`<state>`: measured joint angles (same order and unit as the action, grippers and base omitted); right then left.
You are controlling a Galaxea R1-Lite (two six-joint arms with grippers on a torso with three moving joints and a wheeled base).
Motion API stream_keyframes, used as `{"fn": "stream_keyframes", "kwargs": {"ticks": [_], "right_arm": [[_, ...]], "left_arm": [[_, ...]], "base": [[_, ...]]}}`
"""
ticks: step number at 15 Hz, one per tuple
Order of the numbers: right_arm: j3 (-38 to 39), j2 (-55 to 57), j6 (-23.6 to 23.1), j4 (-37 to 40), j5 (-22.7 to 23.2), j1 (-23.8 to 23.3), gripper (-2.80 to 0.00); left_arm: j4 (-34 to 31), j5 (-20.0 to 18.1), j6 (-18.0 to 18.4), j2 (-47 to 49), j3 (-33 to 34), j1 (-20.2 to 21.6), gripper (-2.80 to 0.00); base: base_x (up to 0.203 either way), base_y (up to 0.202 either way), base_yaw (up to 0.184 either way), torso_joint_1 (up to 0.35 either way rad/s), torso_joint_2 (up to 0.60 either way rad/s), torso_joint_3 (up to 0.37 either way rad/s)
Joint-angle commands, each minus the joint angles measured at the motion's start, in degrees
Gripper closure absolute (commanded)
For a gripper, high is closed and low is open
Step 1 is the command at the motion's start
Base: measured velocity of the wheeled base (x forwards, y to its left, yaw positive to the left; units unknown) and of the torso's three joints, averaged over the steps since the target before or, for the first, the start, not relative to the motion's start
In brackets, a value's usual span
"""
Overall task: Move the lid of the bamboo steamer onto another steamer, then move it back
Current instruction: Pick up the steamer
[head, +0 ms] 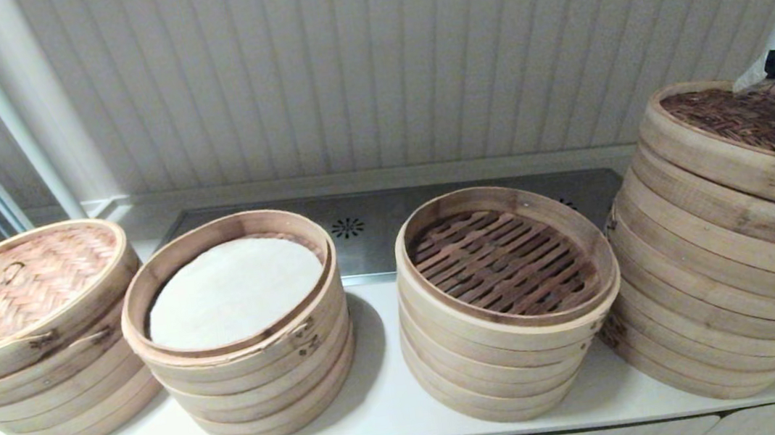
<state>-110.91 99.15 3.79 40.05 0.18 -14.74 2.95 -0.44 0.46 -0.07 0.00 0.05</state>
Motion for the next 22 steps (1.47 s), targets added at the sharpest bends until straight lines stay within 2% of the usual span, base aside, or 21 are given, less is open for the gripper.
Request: {"fn": "stream_keyframes", "kwargs": {"ticks": [1, 12, 18, 22], "right_arm": [[0.34, 0.24, 0.08, 0.21, 0.01, -0.03, 0.0], [1.84, -0.01, 0.08, -0.5, 0.26, 0.68, 0.0], [0.96, -0.62, -0.27, -5.24, -0.01, 0.5, 0.0], [1.05, -2.49, -0.48, -5.24, 0.1, 1.39, 0.0]], "left_arm": [[0.04, 0.0, -0.02, 0.07, 1.14, 0.04, 0.0], [0.04, 0.0, -0.02, 0.07, 1.14, 0.04, 0.0], [0.04, 0.0, -0.02, 0.07, 1.14, 0.04, 0.0], [-0.05, 0.0, -0.02, 0.07, 1.05, 0.04, 0.0]], "base": [[0.0, 0.0, 0.0, 0.0, 0.0, 0.0], [0.0, 0.0, 0.0, 0.0, 0.0, 0.0], [0.0, 0.0, 0.0, 0.0, 0.0, 0.0], [0.0, 0.0, 0.0, 0.0, 0.0, 0.0]]}}
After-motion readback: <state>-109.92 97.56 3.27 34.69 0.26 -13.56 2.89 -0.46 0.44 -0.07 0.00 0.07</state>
